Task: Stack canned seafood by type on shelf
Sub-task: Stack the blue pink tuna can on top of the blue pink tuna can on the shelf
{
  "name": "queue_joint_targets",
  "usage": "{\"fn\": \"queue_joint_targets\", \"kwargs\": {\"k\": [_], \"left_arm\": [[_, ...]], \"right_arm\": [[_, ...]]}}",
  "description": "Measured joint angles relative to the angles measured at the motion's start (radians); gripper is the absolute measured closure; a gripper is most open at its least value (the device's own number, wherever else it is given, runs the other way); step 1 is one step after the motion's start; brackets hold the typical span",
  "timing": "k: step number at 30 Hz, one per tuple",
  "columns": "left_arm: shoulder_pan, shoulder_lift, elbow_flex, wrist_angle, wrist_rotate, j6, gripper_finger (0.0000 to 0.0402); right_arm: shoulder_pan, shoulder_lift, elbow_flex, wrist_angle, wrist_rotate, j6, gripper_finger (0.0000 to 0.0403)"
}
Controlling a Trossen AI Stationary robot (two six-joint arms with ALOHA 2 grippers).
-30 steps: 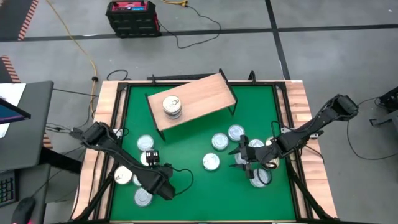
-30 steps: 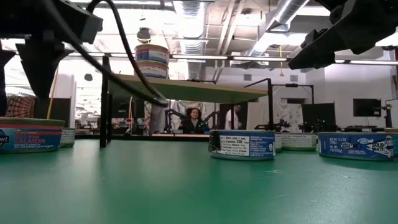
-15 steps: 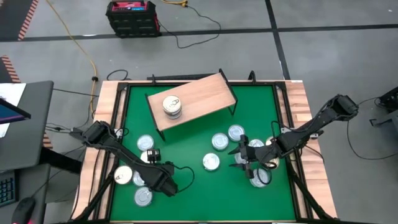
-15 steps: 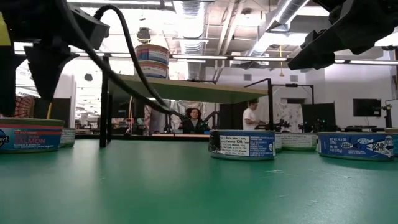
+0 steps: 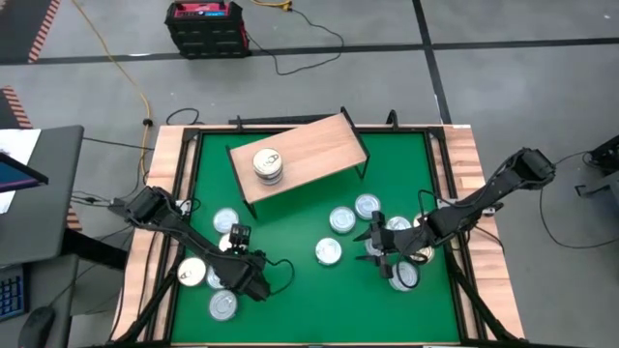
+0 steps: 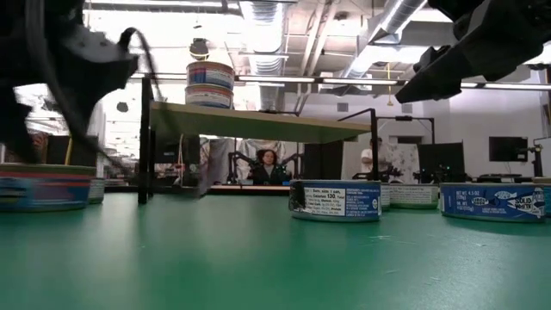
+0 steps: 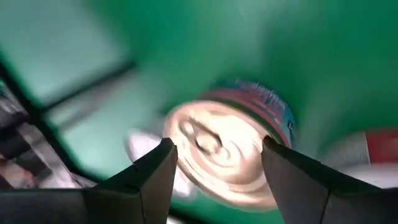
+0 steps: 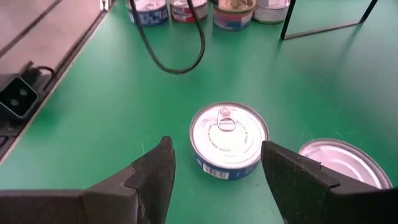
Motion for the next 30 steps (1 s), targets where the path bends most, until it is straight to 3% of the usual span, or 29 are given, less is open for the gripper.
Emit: {"fn": "queue_joint_targets", "kwargs": {"k": [5, 10, 13, 16, 20, 22, 25, 30], "left_arm": [[0.014, 0.001, 0.01, 0.226, -0.195, 0.058, 0.0174], [0.034, 0.011, 0.009, 0.581, -0.422, 0.201, 0.0173], [0.04, 0.009, 0.056, 0.591, -0.494, 0.291, 0.0173], [0.051, 0.008, 0.113, 0.532, -0.426, 0.289, 0.0173], [0.068, 0.008, 0.146, 0.549, -0.2, 0.28, 0.0173], [0.069, 0.013, 0.141, 0.578, -0.14, 0.329, 0.0173], [0.056, 0.06, 0.136, 0.602, -0.169, 0.415, 0.0173], [0.032, 0.154, 0.136, 0.673, -0.308, 0.627, 0.0173]], "right_arm": [[-0.003, 0.001, 0.0, 0.017, 0.0, -0.009, 0.0138], [0.0, 0.001, 0.0, 0.016, -0.001, -0.008, 0.0138], [0.008, 0.001, 0.0, 0.017, -0.001, -0.006, 0.0138], [0.009, 0.001, 0.0, 0.012, -0.003, -0.007, 0.0138], [0.008, 0.001, 0.0, 0.009, -0.002, -0.014, 0.0138], [0.004, 0.001, 0.0, 0.009, -0.002, -0.014, 0.0138], [0.006, 0.001, 0.0, 0.009, -0.002, -0.014, 0.0138], [0.007, 0.001, 0.001, 0.011, -0.002, -0.01, 0.0138]]}}
